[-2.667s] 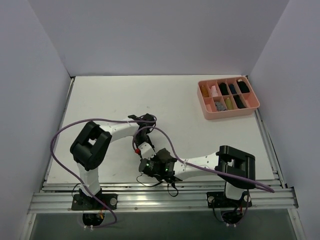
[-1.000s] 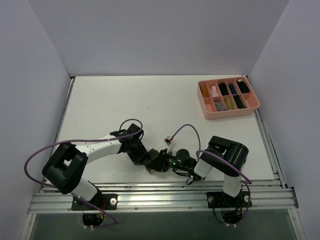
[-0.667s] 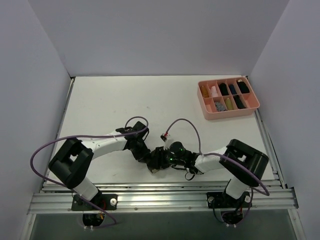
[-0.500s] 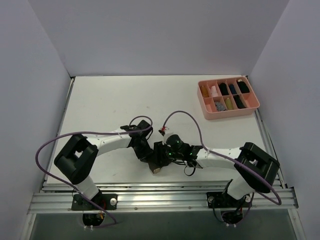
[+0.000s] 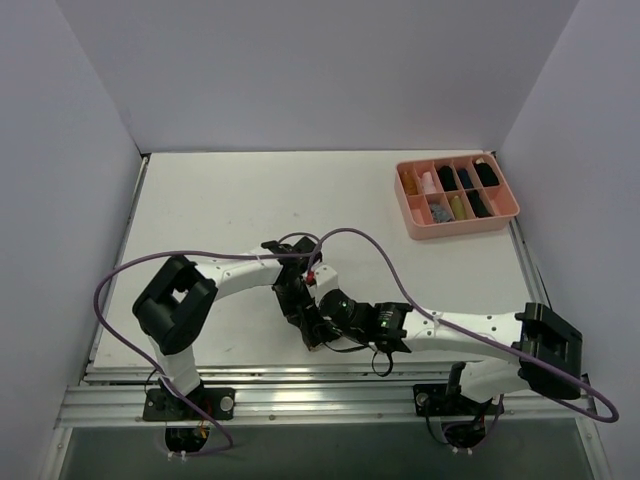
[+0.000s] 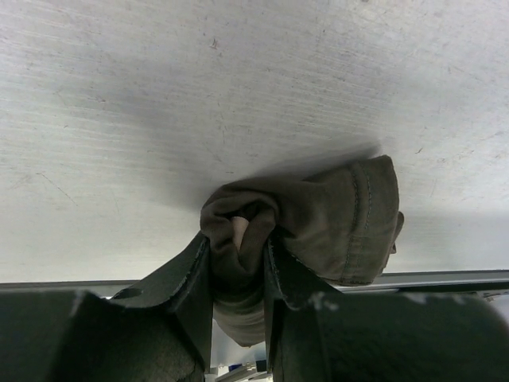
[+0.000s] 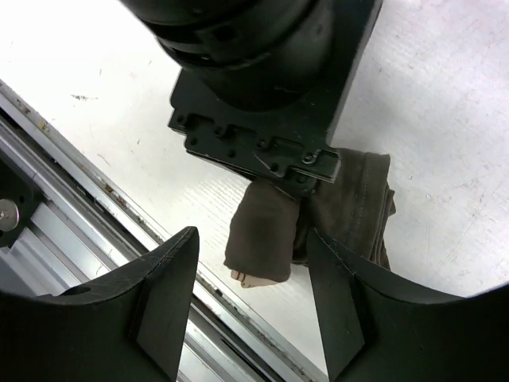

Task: Roll the underwear

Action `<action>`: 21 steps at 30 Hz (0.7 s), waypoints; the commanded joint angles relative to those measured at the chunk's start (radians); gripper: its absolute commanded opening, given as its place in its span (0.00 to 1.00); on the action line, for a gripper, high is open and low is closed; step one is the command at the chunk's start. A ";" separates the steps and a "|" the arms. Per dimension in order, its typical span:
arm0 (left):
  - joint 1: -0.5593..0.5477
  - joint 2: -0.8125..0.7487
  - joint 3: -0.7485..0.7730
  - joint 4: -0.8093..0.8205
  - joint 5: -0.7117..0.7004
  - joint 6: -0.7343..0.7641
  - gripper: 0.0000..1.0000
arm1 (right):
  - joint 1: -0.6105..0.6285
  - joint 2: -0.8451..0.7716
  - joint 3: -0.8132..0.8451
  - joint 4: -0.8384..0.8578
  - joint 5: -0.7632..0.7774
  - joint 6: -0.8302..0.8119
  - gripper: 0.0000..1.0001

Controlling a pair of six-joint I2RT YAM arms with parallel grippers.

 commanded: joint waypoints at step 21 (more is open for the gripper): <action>0.002 0.002 -0.040 -0.133 -0.060 -0.028 0.02 | 0.212 0.339 0.149 -0.102 0.347 0.072 0.33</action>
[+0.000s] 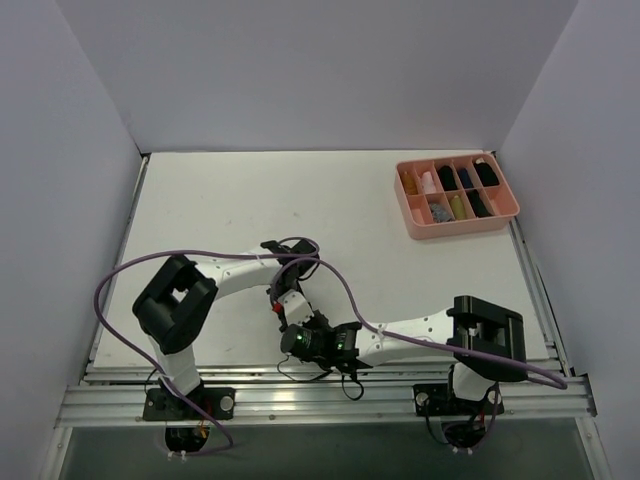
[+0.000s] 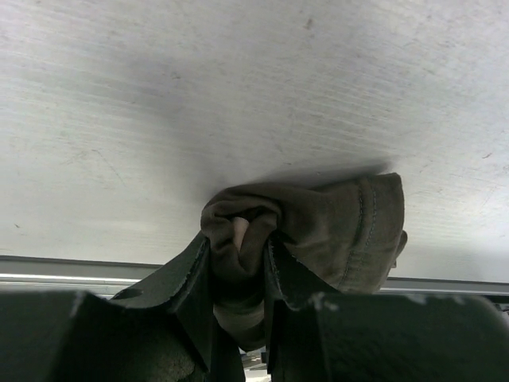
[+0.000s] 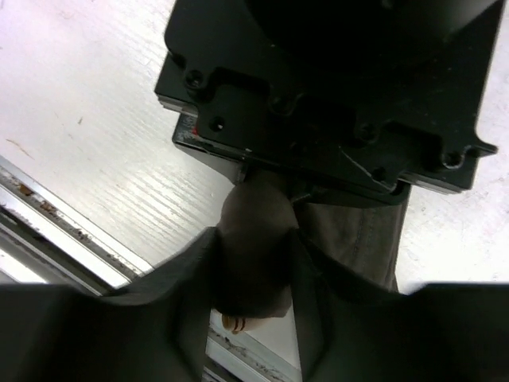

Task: Roll the underwear

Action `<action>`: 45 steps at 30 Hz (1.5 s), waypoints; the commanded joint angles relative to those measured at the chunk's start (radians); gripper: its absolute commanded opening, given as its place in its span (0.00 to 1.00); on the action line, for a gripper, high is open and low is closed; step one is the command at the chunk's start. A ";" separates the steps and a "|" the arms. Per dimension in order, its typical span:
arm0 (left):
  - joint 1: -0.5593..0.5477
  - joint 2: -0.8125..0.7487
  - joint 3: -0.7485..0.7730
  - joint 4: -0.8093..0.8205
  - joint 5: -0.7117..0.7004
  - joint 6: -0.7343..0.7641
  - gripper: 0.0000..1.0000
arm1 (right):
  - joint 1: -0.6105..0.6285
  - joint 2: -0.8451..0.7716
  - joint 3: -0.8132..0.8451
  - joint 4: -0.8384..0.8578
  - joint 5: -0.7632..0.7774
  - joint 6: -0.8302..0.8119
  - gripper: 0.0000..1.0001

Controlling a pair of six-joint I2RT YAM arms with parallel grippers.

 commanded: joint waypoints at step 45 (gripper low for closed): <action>0.094 -0.595 -0.474 0.400 -0.118 -0.080 0.69 | -0.332 0.233 -0.546 0.995 -0.660 0.214 0.14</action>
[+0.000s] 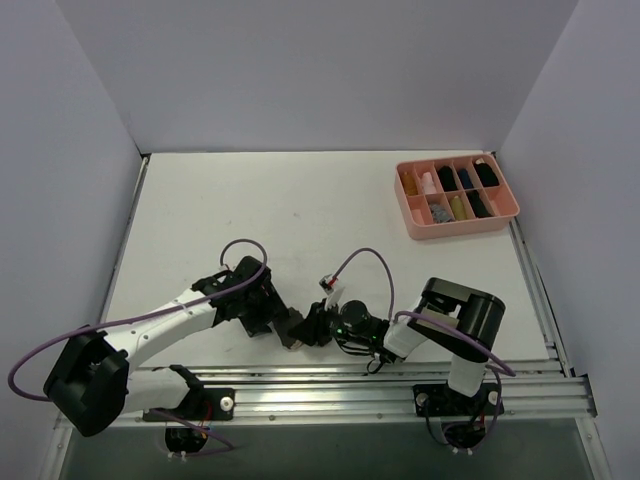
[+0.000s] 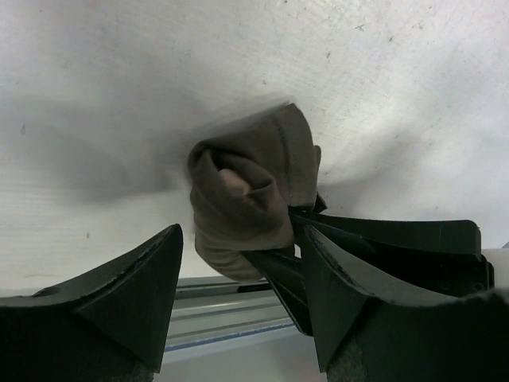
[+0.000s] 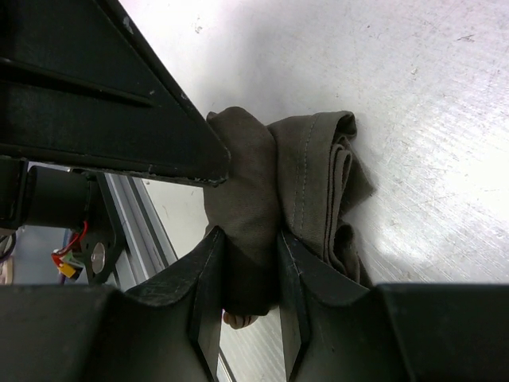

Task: Roll the underwear

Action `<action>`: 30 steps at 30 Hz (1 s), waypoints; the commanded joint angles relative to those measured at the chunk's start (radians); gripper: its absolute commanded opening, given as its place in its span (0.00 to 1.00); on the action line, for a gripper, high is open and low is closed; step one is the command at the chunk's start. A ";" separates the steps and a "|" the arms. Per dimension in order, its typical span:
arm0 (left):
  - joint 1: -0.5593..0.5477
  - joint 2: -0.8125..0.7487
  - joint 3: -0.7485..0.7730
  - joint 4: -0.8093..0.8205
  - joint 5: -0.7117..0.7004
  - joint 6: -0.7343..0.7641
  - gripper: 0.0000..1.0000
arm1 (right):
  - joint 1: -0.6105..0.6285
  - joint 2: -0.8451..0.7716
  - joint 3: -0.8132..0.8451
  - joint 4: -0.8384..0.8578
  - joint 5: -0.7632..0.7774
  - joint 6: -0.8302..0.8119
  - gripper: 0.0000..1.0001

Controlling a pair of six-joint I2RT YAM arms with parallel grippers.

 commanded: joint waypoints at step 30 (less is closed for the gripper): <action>-0.041 0.356 0.068 -0.025 0.015 0.111 0.27 | -0.033 -0.391 0.183 -0.961 0.190 -0.259 0.50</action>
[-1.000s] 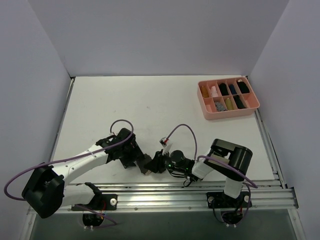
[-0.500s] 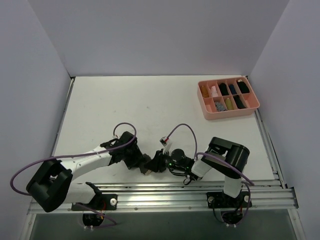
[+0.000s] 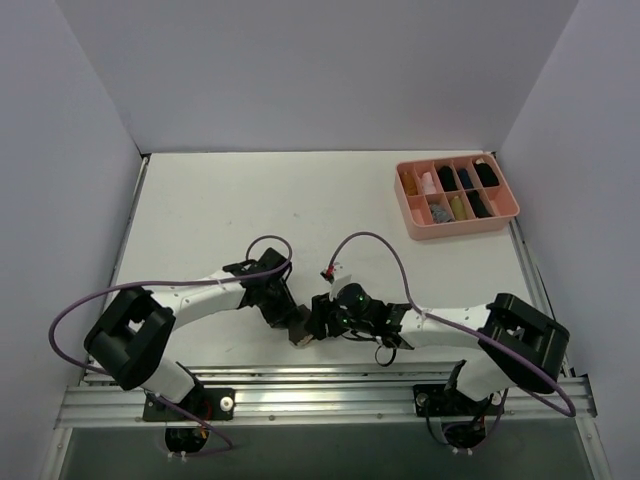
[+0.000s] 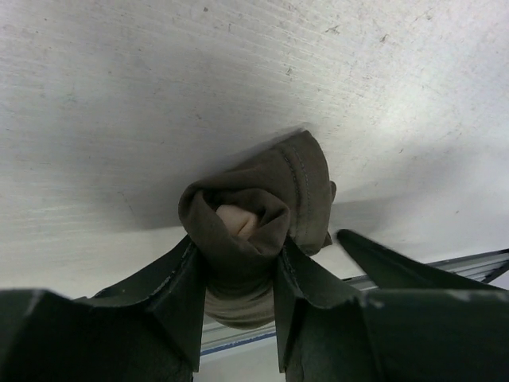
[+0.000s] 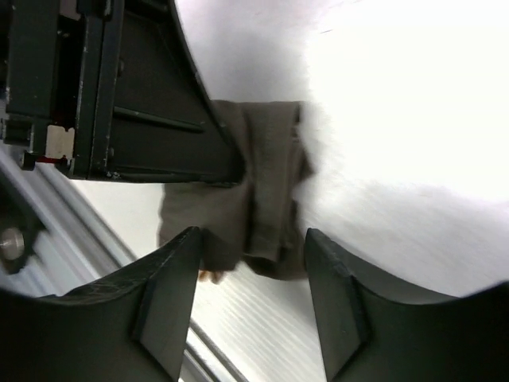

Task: Roll the underwear

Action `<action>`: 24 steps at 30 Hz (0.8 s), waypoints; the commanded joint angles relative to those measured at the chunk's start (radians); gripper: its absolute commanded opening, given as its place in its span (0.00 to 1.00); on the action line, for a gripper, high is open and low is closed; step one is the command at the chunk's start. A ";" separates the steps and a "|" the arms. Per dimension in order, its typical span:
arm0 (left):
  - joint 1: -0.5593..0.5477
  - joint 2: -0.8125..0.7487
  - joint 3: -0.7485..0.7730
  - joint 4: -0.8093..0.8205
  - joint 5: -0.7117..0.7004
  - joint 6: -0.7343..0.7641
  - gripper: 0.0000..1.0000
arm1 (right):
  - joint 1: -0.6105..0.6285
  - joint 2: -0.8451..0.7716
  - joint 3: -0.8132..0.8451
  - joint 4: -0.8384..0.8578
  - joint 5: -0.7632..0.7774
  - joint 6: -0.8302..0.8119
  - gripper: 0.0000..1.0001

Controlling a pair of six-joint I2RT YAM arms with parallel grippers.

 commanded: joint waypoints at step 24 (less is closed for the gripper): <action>-0.020 0.240 0.152 -0.279 0.015 0.060 0.27 | 0.337 0.152 0.382 -0.478 0.549 -0.272 0.57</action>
